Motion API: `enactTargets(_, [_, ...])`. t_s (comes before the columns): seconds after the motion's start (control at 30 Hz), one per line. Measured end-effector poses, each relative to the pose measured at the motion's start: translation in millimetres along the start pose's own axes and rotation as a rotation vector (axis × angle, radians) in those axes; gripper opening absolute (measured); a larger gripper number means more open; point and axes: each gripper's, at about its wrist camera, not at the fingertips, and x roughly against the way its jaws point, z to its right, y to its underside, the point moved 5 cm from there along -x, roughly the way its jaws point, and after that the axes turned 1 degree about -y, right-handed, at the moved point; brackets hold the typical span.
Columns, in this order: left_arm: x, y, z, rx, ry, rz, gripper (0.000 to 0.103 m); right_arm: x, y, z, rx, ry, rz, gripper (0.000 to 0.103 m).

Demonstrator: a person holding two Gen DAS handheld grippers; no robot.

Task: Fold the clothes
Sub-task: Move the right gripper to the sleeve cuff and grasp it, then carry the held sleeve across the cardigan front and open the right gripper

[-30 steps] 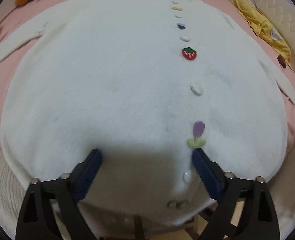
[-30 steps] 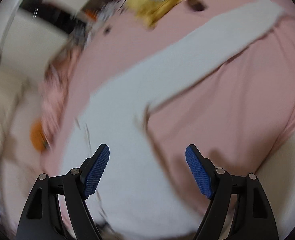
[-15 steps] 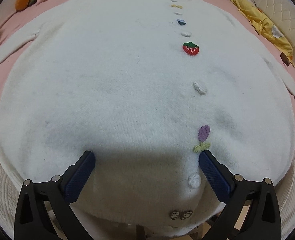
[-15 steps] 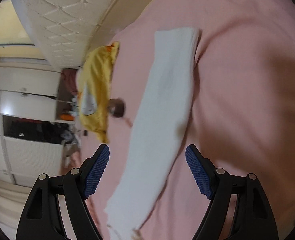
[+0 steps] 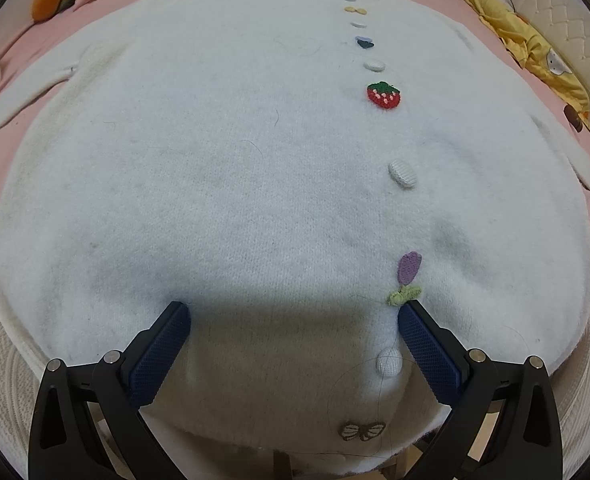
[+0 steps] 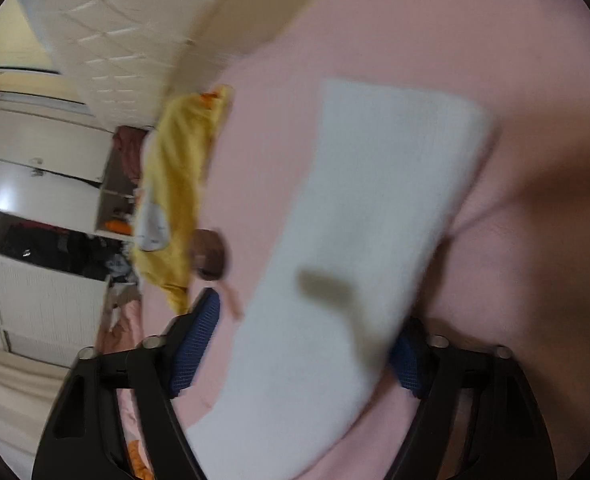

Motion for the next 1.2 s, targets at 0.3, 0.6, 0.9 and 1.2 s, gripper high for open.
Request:
enactTargets(0.3, [-4.2, -3.8, 2.8, 0.002, 0.007, 0.004, 0.103, 3.2, 5.9, 19.5, 0.045, 0.025, 0.036, 0.006])
enactTargets(0.6, [6.3, 2.7, -4.4, 0.023, 0.035, 0.024, 0.103, 28.1, 34.6, -86.6, 0.331, 0.013, 0.046, 0.006])
enactTargets(0.9, [54.4, -30.4, -14.5, 0.093, 0.125, 0.261, 0.103, -6.8, 165.9, -236.1, 0.636, -0.07, -0.082, 0.007])
enactTargets(1.2, [93.5, -36.4, -97.4, 0.248, 0.153, 0.353, 0.103, -67.9, 368.0, -340.5, 0.886, -0.155, -0.25, 0.007])
